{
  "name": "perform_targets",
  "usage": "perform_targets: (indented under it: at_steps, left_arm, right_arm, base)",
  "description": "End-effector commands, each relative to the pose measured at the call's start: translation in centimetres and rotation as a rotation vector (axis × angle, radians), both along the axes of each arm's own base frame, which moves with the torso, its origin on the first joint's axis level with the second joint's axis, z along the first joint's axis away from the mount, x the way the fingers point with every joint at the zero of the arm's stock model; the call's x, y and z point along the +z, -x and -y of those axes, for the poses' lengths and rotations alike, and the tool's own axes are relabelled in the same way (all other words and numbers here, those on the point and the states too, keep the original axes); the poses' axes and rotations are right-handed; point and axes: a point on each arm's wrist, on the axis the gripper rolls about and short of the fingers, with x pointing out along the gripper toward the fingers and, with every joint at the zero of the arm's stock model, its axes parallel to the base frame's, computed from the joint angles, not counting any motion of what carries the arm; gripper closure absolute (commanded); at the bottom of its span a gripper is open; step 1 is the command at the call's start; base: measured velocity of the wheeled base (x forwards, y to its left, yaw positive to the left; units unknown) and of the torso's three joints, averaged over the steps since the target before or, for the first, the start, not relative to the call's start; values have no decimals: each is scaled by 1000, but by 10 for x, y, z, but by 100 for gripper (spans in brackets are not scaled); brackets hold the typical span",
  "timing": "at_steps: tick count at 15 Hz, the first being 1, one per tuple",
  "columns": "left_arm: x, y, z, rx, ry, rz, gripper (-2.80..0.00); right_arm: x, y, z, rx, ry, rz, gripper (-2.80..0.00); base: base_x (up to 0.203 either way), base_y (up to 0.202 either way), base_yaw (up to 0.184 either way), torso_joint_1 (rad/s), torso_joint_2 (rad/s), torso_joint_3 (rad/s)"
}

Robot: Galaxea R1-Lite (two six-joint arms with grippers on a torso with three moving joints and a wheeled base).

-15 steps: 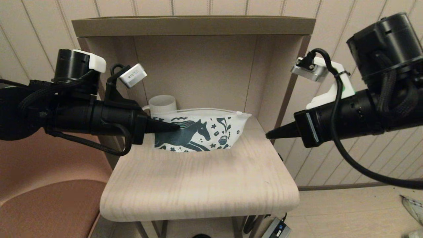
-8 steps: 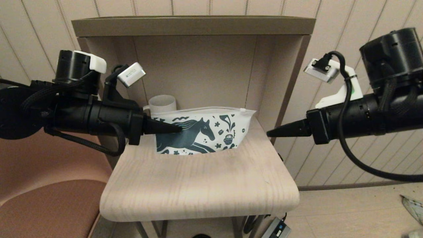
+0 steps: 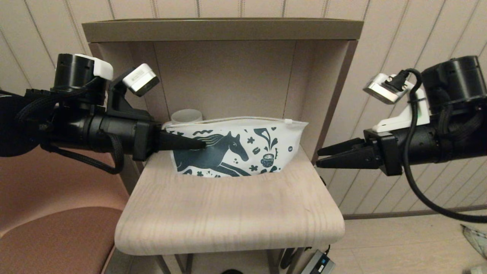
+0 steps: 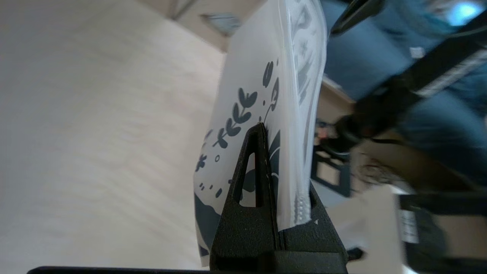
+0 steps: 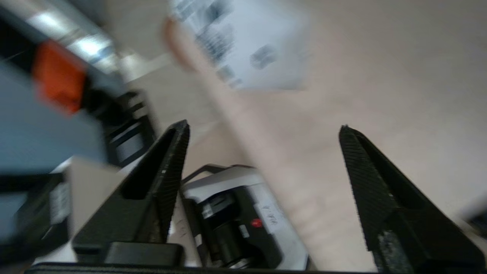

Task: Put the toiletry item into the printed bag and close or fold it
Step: Hand it to the other hand

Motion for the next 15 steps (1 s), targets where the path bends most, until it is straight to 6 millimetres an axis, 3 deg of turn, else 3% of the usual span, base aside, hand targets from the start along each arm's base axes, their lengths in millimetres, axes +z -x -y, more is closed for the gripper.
perform_targets:
  at_steps: [1, 9, 12, 15]
  left_arm:
    - [-2, 0, 0, -37, 17, -16, 0]
    - [-25, -8, 6, -114, 24, -69, 0]
    - [-26, -7, 8, -125, 24, -67, 0]
    - [-26, -7, 8, -126, 24, -67, 0]
  right_arm:
    - [-7, -2, -1, 79, -25, -3, -280]
    - [-13, -11, -8, 177, -20, 83, -280]
    - [-17, -11, -17, 224, -9, 108, -280]
    - [-27, -24, -23, 243, 3, 103, -280]
  base:
    - [0, 0, 0, 0, 0, 0]
    - [0, 0, 0, 0, 0, 0]
    - [0, 0, 0, 0, 0, 0]
    - [0, 0, 0, 0, 0, 0]
